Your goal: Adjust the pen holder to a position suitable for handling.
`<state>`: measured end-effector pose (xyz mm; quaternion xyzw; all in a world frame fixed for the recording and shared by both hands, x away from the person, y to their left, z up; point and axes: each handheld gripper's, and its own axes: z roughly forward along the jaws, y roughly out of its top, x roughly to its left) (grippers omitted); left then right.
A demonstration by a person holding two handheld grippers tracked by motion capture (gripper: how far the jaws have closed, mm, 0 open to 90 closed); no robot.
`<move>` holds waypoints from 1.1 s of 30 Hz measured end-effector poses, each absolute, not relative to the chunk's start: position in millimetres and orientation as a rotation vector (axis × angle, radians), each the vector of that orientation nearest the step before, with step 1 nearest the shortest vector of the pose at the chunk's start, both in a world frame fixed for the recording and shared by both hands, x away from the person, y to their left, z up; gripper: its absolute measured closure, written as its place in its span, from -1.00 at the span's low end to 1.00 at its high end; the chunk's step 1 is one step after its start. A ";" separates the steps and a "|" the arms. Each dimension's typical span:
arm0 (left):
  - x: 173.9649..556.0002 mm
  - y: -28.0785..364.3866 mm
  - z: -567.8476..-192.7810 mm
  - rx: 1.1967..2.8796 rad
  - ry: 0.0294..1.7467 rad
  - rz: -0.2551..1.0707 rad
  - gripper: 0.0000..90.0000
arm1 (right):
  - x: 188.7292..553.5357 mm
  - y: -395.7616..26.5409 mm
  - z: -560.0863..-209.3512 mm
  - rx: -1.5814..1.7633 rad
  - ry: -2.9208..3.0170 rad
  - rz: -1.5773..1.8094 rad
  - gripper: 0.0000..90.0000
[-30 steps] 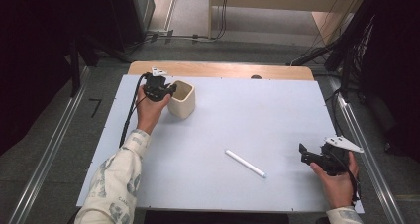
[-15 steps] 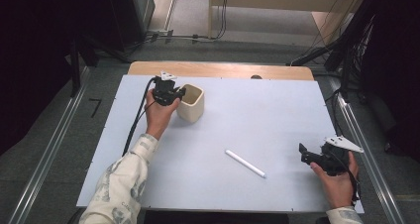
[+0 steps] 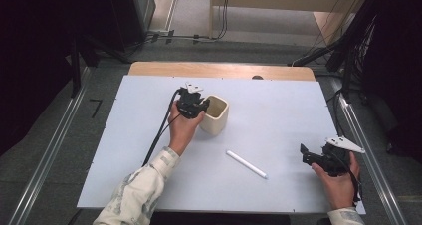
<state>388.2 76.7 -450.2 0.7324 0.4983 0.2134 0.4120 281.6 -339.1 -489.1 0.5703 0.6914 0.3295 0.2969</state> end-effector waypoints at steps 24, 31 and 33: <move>375.9 61.3 -454.2 1.837 1.206 0.544 0.07 | 281.0 -339.7 -489.1 1.516 1.839 0.880 -0.86; 373.1 65.6 -451.0 1.814 1.212 0.557 -0.27 | 281.0 -339.4 -489.0 1.515 1.838 0.878 -0.86; 372.0 68.1 -449.0 1.803 1.212 0.560 -0.30 | 281.0 -339.8 -489.0 1.514 1.838 0.880 -0.86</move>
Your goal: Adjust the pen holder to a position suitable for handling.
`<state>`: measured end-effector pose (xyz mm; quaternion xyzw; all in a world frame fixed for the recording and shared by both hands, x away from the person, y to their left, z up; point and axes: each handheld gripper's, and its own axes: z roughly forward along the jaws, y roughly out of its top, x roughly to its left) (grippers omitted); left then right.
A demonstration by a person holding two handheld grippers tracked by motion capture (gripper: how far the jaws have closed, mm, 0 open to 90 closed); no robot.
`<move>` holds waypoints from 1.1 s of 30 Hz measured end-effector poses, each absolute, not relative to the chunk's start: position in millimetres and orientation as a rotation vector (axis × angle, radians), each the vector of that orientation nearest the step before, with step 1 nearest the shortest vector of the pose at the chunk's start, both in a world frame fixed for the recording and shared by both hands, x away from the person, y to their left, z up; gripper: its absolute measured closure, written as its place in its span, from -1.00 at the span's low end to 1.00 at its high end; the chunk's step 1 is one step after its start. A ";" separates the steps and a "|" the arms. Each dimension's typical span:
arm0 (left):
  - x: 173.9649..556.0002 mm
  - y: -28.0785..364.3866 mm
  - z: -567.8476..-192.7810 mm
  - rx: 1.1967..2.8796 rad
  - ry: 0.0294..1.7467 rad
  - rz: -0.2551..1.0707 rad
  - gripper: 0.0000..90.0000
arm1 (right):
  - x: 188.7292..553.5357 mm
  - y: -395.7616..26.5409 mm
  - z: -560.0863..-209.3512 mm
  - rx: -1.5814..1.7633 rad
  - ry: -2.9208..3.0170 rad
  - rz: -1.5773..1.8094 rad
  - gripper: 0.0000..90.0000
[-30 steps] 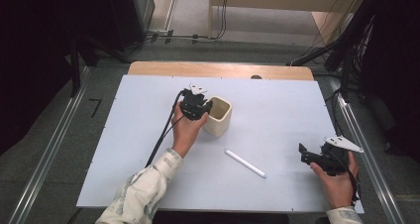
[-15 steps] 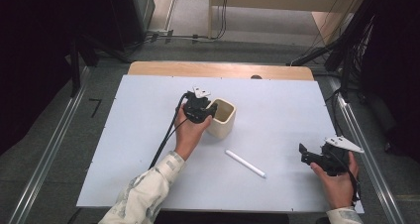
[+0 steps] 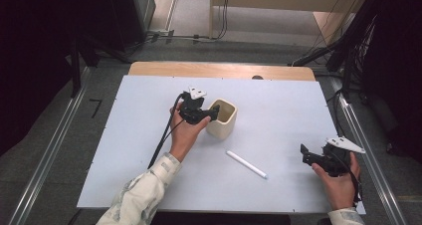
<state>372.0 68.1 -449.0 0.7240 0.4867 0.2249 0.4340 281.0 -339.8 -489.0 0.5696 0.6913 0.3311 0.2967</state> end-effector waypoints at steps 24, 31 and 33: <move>323.0 127.1 -437.1 1.715 1.233 0.573 -0.50 | 279.8 -337.4 -488.5 1.504 1.858 0.912 -0.78; 306.7 153.8 -445.9 1.684 1.286 0.587 -0.51 | 278.4 -335.3 -487.7 1.492 1.866 0.933 -0.78; 301.1 164.2 -449.7 1.672 1.306 0.584 -0.53 | 278.4 -335.0 -488.0 1.488 1.872 0.933 -0.78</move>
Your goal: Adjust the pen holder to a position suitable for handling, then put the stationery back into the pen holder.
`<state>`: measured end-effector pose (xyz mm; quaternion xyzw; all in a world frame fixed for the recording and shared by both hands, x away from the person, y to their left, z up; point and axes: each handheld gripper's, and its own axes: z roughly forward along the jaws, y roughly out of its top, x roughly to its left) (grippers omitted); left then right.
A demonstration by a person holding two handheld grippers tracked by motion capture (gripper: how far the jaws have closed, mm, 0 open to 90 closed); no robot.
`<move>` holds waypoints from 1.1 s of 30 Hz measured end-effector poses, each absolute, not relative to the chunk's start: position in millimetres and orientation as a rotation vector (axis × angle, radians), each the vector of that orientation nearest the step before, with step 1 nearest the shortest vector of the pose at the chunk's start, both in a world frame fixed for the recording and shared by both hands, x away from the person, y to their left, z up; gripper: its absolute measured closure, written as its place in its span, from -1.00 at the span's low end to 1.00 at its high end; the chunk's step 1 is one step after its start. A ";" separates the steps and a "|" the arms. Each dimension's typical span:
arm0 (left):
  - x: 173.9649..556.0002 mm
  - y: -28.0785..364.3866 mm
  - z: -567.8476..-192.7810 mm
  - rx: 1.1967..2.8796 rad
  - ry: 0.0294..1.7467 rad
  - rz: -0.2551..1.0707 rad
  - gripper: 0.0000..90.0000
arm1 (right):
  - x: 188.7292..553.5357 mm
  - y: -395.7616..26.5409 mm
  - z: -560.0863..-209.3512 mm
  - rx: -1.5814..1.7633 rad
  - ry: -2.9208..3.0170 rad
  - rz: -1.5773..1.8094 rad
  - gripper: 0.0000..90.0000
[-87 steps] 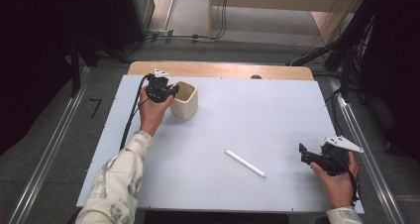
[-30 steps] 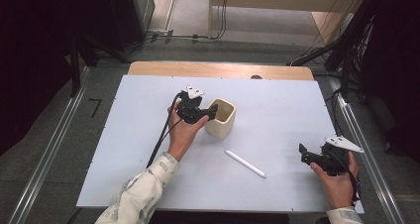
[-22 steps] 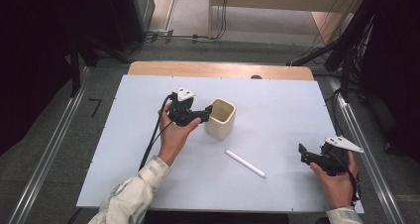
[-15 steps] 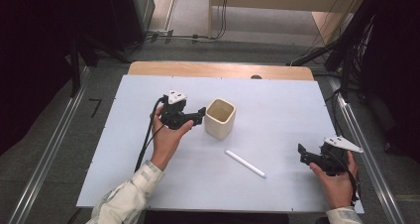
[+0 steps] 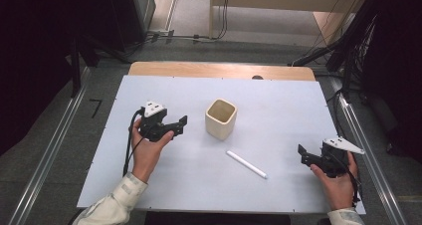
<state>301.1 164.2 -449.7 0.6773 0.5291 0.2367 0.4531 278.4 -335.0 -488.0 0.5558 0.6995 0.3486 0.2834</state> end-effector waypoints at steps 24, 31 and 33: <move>272.5 230.9 -479.1 1.560 1.474 0.650 -0.63 | 276.6 -321.9 -489.5 1.440 1.960 0.984 -0.76; 271.3 234.2 -480.6 1.562 1.484 0.651 -0.63 | 277.6 -314.7 -490.1 1.435 1.984 1.009 -0.76; 271.2 235.7 -481.3 1.561 1.488 0.654 -0.63 | 277.5 -313.1 -490.2 1.431 1.991 1.007 -0.76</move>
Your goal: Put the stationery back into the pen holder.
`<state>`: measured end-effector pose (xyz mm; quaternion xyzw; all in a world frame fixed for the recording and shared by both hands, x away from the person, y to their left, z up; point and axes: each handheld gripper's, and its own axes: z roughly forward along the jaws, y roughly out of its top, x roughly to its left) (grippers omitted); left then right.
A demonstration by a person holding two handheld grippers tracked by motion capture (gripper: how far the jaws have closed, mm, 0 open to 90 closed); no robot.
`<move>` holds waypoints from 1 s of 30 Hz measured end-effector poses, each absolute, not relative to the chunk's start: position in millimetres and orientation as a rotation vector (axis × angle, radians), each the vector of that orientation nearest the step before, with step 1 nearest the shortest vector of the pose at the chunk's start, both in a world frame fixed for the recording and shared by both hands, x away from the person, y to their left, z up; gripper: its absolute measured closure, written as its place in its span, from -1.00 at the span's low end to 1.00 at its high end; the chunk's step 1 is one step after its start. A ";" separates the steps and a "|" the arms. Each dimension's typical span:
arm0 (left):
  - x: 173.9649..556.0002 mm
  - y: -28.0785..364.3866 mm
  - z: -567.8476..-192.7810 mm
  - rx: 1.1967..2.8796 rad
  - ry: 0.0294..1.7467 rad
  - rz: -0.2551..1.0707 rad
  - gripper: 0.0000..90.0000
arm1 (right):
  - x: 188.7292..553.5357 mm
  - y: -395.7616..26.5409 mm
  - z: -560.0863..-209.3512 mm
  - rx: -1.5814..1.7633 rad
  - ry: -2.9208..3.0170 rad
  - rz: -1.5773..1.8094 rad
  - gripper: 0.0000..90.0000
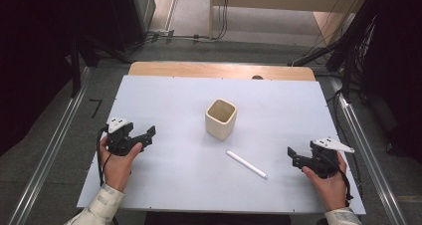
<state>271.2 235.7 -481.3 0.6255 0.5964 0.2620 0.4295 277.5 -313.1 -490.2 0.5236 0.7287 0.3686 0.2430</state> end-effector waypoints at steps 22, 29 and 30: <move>273.2 242.6 -485.5 1.546 1.533 0.687 -0.63 | 275.7 -278.0 -492.0 1.375 2.102 1.064 -0.74; 273.7 243.6 -486.4 1.544 1.538 0.681 -0.63 | 274.2 -262.8 -493.0 1.341 2.142 1.075 -0.73; 273.7 244.1 -486.6 1.547 1.538 0.683 -0.63 | 274.1 -261.5 -493.2 1.341 2.144 1.076 -0.73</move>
